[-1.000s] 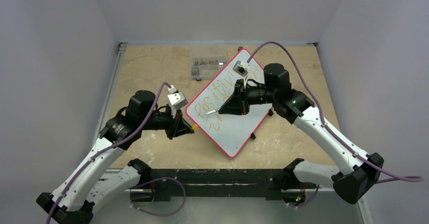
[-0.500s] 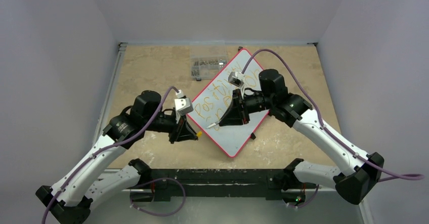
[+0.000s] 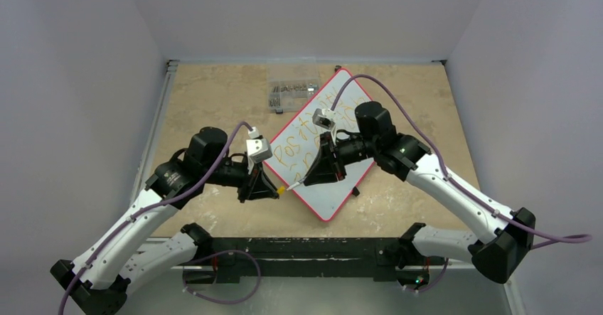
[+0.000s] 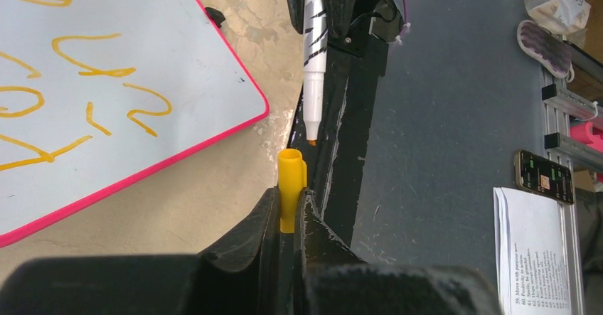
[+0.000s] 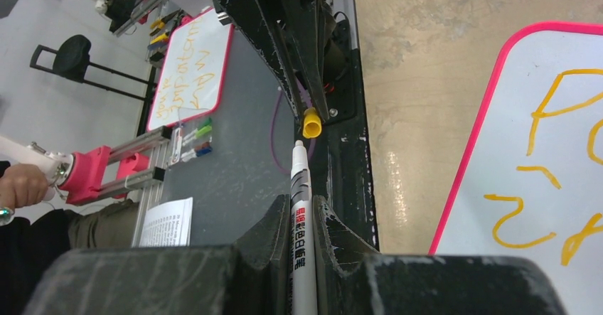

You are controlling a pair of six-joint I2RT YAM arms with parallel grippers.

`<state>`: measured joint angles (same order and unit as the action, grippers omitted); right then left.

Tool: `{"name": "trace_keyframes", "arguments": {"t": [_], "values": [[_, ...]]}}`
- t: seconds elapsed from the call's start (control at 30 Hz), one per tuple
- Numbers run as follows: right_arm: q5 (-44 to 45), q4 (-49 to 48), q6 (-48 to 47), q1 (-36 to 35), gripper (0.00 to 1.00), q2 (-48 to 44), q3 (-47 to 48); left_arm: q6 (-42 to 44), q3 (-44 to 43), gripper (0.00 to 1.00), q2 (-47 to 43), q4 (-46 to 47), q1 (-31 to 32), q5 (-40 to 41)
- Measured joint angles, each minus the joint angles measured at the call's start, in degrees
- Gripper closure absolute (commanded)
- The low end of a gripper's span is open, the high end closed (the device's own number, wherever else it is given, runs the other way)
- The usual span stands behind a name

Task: Write a sentence on the whiteboard
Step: Insert the whiteboard marker without the cap into the pen cap.

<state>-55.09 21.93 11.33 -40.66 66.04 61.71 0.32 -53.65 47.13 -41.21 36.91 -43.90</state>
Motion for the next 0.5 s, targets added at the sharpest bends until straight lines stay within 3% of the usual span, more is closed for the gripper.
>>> {"name": "trace_keyframes", "arguments": {"t": [0.5], "values": [[0.07,-0.96,0.68,-0.20,1.00,1.64,0.02,0.00,0.02,1.00,-0.11,0.04,0.00,-0.83]]}}
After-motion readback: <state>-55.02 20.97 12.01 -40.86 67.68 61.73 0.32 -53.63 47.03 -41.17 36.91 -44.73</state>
